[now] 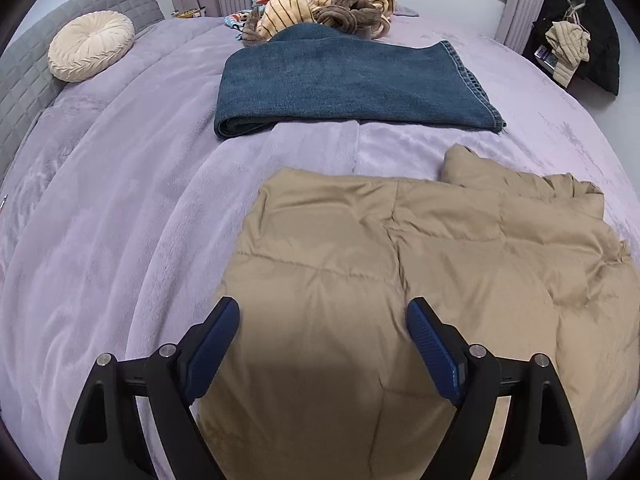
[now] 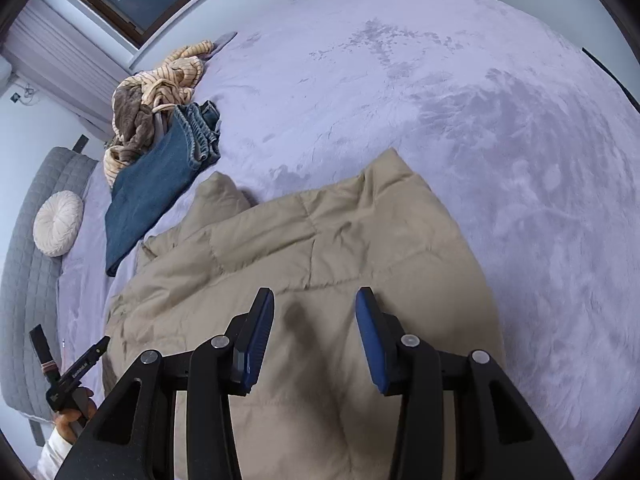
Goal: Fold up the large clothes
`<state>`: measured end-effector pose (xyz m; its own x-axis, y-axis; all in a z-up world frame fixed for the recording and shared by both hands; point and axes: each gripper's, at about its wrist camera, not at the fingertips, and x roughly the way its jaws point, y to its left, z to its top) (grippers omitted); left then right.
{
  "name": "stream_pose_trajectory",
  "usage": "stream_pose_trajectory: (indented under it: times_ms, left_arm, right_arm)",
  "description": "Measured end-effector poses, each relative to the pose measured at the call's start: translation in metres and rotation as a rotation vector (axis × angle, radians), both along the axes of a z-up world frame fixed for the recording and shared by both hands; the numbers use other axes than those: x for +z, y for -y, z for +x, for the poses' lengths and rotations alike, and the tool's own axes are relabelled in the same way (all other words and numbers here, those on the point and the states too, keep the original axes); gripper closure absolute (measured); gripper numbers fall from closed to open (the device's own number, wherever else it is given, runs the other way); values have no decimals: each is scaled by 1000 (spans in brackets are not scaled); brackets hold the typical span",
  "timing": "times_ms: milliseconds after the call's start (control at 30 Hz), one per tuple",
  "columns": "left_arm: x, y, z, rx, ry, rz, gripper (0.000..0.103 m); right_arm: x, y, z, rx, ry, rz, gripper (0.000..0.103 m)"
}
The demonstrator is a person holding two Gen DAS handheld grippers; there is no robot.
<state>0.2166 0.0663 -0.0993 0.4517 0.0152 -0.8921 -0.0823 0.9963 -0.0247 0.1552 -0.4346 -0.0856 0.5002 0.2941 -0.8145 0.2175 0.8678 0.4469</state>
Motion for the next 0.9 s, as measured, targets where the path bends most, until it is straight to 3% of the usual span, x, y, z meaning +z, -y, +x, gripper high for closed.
stream_pose_trajectory:
  times_ms: [167, 267, 300, 333, 533, 900]
  left_arm:
    - [7, 7, -31, -2, -33, -22, 16]
    - [10, 11, -50, 1, -42, -28, 16]
    - [10, 12, -56, 1, -48, -27, 14]
    - [11, 13, -61, 0, -55, -26, 0]
    - [16, 14, -85, 1, -54, -31, 0]
    - [4, 17, -115, 20, -117, -90, 0]
  right_arm:
    - [2, -6, -39, -10, -26, 49, 56]
    - [2, -9, -61, -14, -42, 62, 50]
    - [2, -10, -69, -14, -47, 68, 50]
    - [1, -12, -76, -13, -52, 72, 50]
    - [-3, -13, -111, -30, -77, 94, 49]
    - [-19, -6, -147, -80, -117, 178, 23]
